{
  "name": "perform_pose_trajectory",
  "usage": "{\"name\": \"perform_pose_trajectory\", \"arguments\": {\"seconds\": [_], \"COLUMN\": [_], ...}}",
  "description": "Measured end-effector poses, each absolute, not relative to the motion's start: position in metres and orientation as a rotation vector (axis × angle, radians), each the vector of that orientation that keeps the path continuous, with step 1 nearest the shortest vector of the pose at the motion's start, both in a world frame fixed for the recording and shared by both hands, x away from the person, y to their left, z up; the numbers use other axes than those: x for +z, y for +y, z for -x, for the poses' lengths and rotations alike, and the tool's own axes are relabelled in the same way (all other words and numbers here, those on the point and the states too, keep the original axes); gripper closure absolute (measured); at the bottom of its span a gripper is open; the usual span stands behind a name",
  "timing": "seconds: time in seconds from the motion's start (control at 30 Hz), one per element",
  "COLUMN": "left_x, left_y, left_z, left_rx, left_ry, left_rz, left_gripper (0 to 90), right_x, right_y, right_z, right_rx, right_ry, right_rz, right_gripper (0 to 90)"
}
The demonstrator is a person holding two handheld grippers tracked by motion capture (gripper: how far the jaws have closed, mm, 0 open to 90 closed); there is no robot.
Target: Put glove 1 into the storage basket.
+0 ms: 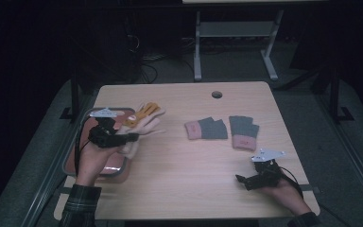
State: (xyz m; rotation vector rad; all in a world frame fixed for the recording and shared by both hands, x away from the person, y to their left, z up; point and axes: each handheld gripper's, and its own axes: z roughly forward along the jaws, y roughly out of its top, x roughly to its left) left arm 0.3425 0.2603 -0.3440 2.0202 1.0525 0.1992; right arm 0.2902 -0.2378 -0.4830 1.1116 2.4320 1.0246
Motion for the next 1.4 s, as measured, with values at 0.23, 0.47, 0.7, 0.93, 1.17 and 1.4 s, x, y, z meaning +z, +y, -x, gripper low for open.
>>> {"name": "perform_pose_trajectory", "arguments": {"seconds": [0.23, 0.47, 0.7, 0.93, 1.17, 1.4], "left_x": [-0.344, -0.344, -0.346, -0.353, -0.368, -0.386], "left_y": [0.279, 0.297, 0.316, 0.337, 0.348, 0.344], "left_z": [-0.343, -0.343, -0.343, -0.345, -0.351, -0.362], "left_rx": [0.239, 0.274, 0.343, 0.378, 0.383, 0.340], "left_ry": [1.106, 1.168, 1.244, 1.327, 1.397, 1.418], "left_rz": [-1.999, -1.966, -1.964, -1.938, -1.943, -2.006], "left_gripper": [70.0, 70.0, 70.1, 70.0, 70.0, 69.8], "right_x": [-0.483, -0.483, -0.483, -0.483, -0.483, -0.483], "right_y": [-0.238, -0.238, -0.238, -0.238, -0.238, -0.238], "right_z": [-0.290, -0.290, -0.290, -0.290, -0.290, -0.290], "right_rx": [1.026, 1.025, 1.025, 1.026, 1.026, 1.026], "right_ry": [2.431, 2.432, 2.432, 2.431, 2.431, 2.429], "right_rz": [-1.112, -1.113, -1.111, -1.113, -1.113, -1.110], "right_gripper": [1.9, 1.9, 1.9, 1.9, 1.9, 1.9]}}
